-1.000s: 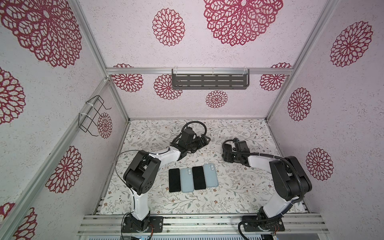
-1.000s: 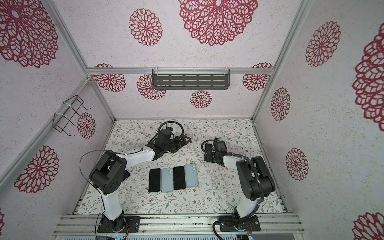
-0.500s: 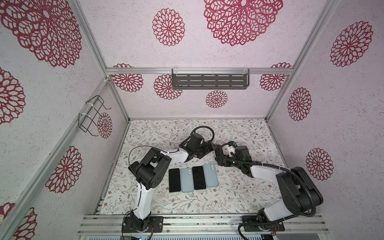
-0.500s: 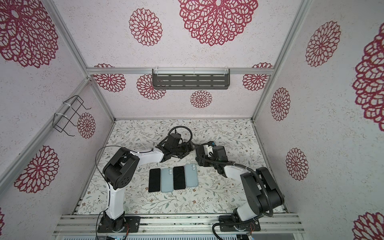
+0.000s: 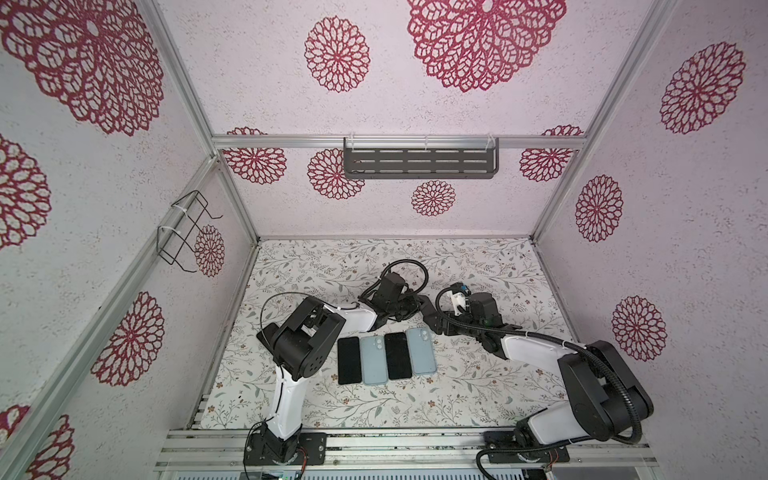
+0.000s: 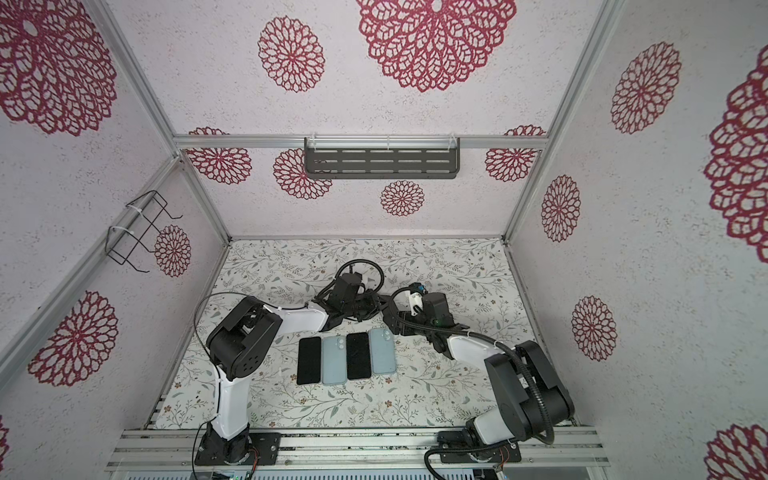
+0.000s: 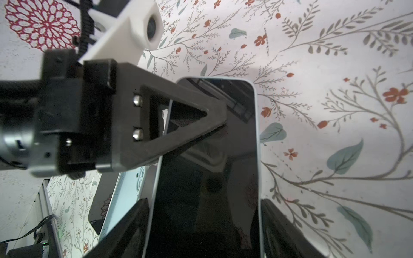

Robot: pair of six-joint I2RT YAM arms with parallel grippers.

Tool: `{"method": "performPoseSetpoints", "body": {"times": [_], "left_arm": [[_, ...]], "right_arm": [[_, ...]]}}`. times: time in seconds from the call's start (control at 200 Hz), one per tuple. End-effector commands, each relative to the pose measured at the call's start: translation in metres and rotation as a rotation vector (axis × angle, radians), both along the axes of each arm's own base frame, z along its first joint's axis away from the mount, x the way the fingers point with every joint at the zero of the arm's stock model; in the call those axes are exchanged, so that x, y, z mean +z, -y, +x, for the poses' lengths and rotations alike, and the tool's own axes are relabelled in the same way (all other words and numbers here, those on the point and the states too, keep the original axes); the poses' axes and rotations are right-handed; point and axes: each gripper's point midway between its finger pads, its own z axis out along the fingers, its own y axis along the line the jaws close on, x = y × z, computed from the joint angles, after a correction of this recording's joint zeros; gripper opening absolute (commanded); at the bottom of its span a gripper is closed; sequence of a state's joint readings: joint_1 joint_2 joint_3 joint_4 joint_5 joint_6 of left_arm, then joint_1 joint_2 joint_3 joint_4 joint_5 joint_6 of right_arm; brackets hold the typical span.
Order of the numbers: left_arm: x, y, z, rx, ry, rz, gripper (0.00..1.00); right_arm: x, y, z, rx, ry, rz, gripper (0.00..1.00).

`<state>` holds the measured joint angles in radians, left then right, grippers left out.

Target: Take the phone out of the phone case

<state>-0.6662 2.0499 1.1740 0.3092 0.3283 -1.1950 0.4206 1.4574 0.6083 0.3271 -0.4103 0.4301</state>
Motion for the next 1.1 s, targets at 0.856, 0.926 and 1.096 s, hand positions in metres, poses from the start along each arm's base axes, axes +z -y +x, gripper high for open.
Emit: {"method": "performPoseSetpoints", "body": {"times": [0.856, 0.926, 1.096], "left_arm": [[0.256, -0.097, -0.066, 0.595, 0.560, -0.680, 0.00], [0.258, -0.095, -0.071, 0.600, 0.556, -0.714, 0.00], [0.261, -0.083, -0.076, 0.575, 0.548, -0.732, 0.00]], "right_arm": [[0.213, -0.006, -0.101, -0.041, 0.375, 0.919, 0.75], [0.212, -0.009, -0.103, -0.036, 0.368, 0.931, 0.71], [0.213, -0.015, -0.110, -0.011, 0.369, 0.937, 0.59]]}}
